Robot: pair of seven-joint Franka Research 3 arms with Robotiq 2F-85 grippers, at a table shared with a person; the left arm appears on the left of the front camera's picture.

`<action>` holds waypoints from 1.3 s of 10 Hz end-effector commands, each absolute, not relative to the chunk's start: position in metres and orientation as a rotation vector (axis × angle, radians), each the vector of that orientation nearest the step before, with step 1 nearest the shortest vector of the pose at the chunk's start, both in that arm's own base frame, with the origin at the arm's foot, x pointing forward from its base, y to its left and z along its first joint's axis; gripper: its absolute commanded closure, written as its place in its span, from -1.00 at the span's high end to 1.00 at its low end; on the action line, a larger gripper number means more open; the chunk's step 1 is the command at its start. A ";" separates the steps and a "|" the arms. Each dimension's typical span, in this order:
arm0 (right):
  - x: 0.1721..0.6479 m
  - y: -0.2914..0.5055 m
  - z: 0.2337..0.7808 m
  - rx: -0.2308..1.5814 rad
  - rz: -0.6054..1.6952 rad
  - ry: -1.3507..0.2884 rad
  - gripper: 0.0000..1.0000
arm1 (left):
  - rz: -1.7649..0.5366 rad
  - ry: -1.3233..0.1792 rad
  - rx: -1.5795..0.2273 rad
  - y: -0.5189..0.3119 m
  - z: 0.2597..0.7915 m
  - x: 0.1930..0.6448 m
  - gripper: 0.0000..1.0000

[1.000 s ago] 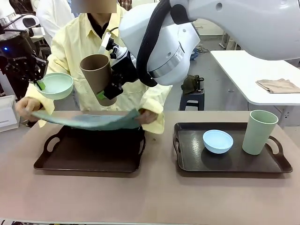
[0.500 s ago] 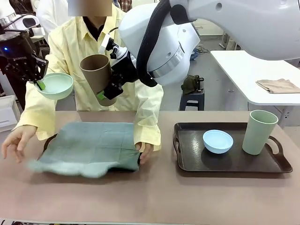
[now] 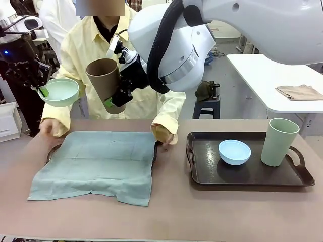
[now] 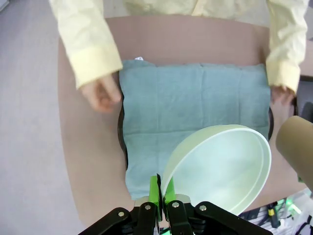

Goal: Set up a tray with a mat and arrange the tableware.
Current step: Place the Picnic Bowl and Reusable plastic cup back onto the Handle tray in front of the human's position.

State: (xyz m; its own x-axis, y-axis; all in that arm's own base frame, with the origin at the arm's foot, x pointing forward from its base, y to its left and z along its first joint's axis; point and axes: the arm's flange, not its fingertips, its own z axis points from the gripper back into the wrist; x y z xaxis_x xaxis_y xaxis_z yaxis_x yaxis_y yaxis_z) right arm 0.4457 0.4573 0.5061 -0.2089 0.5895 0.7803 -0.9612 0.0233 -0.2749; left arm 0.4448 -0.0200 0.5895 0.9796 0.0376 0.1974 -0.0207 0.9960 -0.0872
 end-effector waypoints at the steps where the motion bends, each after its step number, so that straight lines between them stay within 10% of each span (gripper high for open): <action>1: 0.445 0.457 0.507 0.537 1.530 -0.958 -0.85 | 0.027 -0.211 -0.077 -0.020 0.590 0.445 -1.00; 13: 0.445 0.457 0.507 0.537 1.530 -0.958 -0.85 | 0.027 -0.211 -0.077 -0.020 0.590 0.445 -1.00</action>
State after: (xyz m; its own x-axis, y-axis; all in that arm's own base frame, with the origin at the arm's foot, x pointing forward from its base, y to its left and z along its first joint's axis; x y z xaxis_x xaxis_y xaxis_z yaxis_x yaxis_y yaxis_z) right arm 0.4457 0.4573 0.5061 -0.2089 0.5895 0.7803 -0.9612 0.0233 -0.2749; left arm 0.4448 -0.0200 0.5895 0.9796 0.0376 0.1974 -0.0207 0.9960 -0.0872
